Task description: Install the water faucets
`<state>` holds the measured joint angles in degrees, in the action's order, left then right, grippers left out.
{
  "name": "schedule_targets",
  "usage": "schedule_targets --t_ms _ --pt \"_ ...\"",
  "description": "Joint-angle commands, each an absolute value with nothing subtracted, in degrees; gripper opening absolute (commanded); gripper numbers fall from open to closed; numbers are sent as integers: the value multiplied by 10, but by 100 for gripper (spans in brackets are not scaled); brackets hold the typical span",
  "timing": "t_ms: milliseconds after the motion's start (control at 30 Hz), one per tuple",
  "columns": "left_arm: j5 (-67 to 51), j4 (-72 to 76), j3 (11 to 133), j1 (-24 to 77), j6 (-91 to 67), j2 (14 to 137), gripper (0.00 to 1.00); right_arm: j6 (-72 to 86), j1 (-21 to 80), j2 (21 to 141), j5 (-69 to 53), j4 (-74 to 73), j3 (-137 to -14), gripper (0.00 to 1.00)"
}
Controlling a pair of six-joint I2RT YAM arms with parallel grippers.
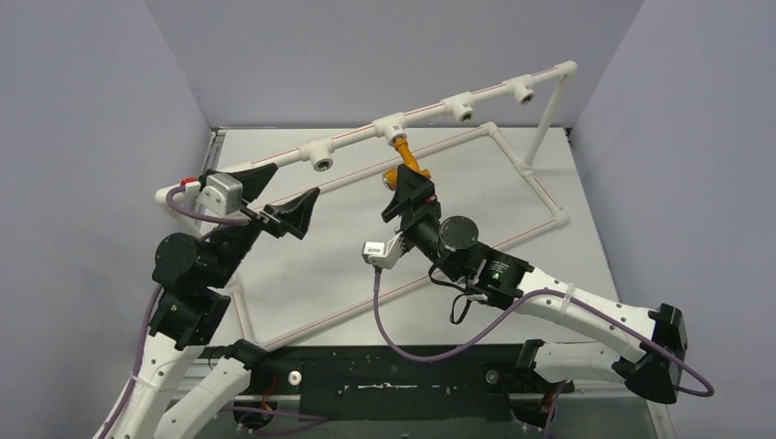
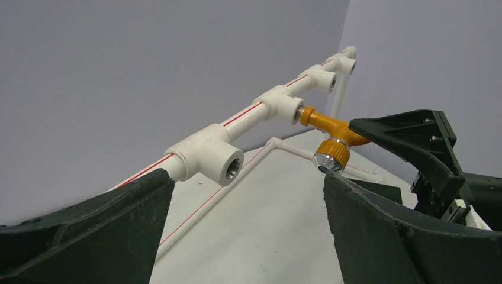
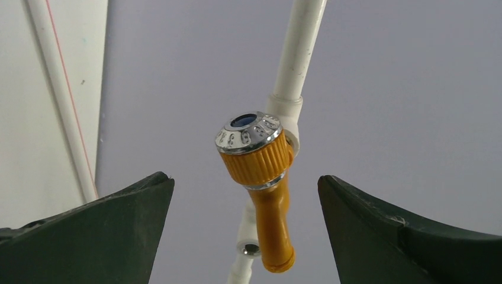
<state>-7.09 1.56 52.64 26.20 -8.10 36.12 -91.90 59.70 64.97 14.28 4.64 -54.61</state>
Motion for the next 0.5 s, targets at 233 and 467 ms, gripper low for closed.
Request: schedule_targets --t_ms 233,467 --pt "-21 27 542 273 -98 377 97 -997 578 683 187 162 -569 94" --pt "-11 25 543 282 -103 375 97 -990 568 708 202 191 -577 77"
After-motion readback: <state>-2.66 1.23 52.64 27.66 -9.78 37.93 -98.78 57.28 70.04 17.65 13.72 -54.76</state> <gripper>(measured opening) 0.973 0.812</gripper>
